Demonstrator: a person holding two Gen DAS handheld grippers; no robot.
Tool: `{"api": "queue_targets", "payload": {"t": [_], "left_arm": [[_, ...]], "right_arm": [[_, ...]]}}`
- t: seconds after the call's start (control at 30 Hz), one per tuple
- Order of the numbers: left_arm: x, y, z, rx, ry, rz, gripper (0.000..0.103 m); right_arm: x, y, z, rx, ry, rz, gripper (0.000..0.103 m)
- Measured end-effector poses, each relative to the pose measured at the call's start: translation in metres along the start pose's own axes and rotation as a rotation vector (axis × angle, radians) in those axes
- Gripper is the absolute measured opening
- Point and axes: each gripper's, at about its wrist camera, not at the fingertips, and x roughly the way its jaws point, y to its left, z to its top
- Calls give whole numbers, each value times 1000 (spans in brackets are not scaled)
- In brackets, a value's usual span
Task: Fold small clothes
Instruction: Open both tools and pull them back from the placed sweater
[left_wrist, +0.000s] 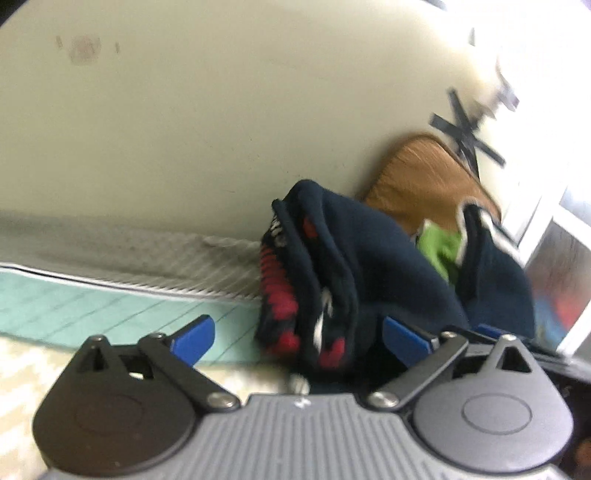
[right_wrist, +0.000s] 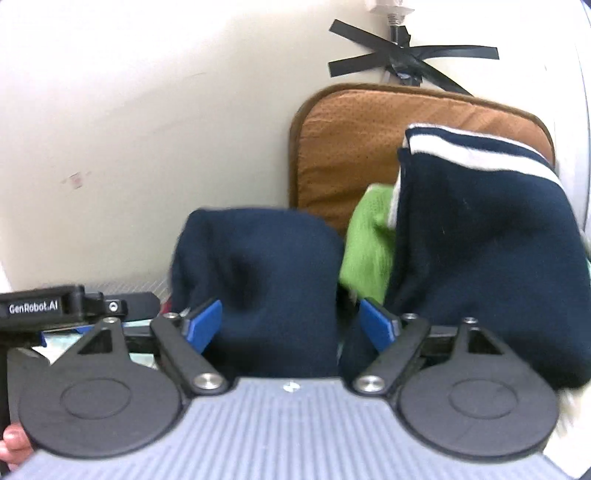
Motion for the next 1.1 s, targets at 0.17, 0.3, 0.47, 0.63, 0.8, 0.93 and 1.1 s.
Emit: {"api": "queue_targets", "payload": {"t": [0.17, 0.3, 0.47, 0.63, 0.8, 0.93, 1.1], "left_arm": [[-42, -29, -42, 136, 6, 107, 103], [-64, -42, -64, 167, 14, 151, 103], [-93, -49, -78, 140, -92, 216, 103], [-101, -46, -90, 144, -122, 266, 103], [-94, -41, -90, 139, -58, 278, 103], [-93, -44, -94, 170, -53, 300, 103], [-90, -45, -94, 182, -28, 308, 103]], "right_arm": [[-45, 11, -39, 47, 47, -6, 86], [-70, 17, -60, 120, 46, -17, 88], [-98, 28, -84, 192, 44, -42, 89], [-110, 50, -97, 115, 14, -77, 92], [-116, 55, -100, 96, -18, -100, 100], [-117, 53, -100, 112, -16, -77, 103], [-110, 58, -98, 90, 19, -114, 103]]}}
